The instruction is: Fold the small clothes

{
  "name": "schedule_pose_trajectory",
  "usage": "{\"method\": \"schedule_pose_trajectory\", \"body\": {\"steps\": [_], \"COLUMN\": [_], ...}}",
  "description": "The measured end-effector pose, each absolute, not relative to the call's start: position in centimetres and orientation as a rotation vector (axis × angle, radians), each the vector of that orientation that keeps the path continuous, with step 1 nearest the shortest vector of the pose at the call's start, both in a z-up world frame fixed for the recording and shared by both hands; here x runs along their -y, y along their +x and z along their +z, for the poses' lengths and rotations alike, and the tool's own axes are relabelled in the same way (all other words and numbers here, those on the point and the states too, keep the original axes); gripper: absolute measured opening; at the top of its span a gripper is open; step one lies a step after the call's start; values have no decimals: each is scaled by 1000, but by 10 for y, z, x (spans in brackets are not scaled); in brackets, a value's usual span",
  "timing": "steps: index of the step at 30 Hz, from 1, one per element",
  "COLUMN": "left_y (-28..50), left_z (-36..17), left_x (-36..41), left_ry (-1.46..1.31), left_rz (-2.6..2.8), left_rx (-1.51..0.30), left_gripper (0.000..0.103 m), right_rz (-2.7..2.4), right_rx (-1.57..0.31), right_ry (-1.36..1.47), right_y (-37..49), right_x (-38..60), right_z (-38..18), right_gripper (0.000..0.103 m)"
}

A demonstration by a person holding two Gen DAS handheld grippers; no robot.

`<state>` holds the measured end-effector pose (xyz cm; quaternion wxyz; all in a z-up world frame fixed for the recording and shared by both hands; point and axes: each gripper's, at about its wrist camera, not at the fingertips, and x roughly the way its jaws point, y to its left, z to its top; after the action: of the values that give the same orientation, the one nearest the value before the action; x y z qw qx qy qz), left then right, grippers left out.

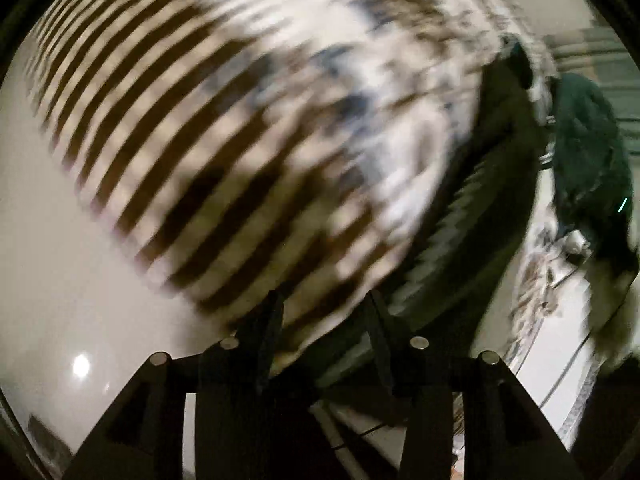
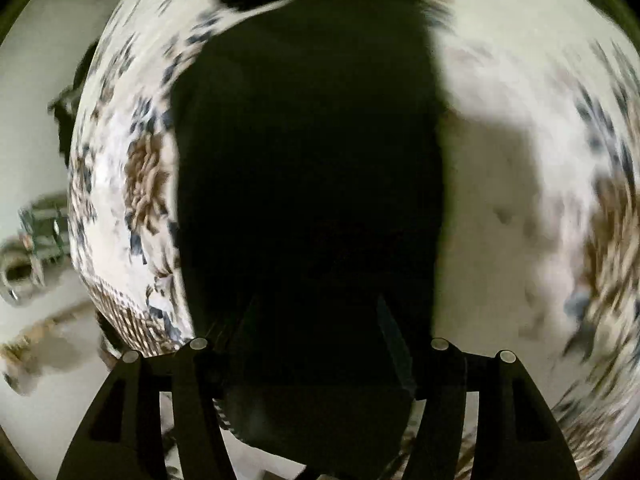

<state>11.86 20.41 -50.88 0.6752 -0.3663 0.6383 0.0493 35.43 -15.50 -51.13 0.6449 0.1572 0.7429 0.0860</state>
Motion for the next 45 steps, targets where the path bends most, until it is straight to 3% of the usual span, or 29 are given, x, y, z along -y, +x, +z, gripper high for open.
{"method": "schedule_pose_trajectory", "body": {"steps": [3, 6, 13, 14, 15, 19, 20, 21, 24, 29, 31, 33, 34, 40, 42, 45], "left_y": [187, 273, 439, 456, 471, 495, 499, 501, 513, 533, 535, 535, 536, 558, 558, 547], "left_z": [-493, -489, -546, -554, -560, -567, -565, -563, -564, -581, -570, -562, -562, -593, -584, -561], "left_x": [-187, -170, -136, -133, -129, -120, -118, -117, -119, -124, -126, -127, -127, -118, -114, -110], "left_ry": [-770, -670, -566, -563, -552, -469, -437, -423, -409, -468, -475, -482, -481, -476, -459, -424], "left_rz": [24, -59, -163, -183, -202, -269, -286, -300, -332, -388, -412, -428, -430, -368, -366, -393], "left_rx": [-1381, -1337, -1363, -1357, -1353, -1372, -1377, -1377, -1379, -1439, -1442, -1428, -1423, -1432, -1403, -1338], "left_gripper": [41, 48, 45, 36, 6, 5, 5, 5, 4, 5, 6, 11, 13, 13, 13, 13], "right_rz": [133, 115, 125, 129, 130, 128, 115, 100, 38, -26, -20, -1, -2, -90, -132, -95], "right_rx": [-1672, -1614, -1516, -1508, -1509, -1562, -1552, -1527, -1496, -1556, -1565, -1506, -1474, -1460, -1527, -1509], "right_ry": [493, 559, 523, 514, 512, 600, 613, 613, 673, 672, 633, 594, 565, 562, 604, 576], "right_y": [341, 348, 417, 430, 440, 468, 470, 469, 463, 471, 479, 487, 493, 551, 562, 563], "right_x": [199, 224, 234, 234, 233, 237, 241, 241, 253, 249, 243, 243, 243, 250, 256, 251], "right_z": [-525, -532, -545, -550, -554, -588, -591, -592, -593, -601, -590, -573, -566, -593, -612, -592], "right_gripper": [63, 63, 63, 63, 63, 63, 52, 33, 26, 30, 36, 53, 54, 54, 54, 54]}}
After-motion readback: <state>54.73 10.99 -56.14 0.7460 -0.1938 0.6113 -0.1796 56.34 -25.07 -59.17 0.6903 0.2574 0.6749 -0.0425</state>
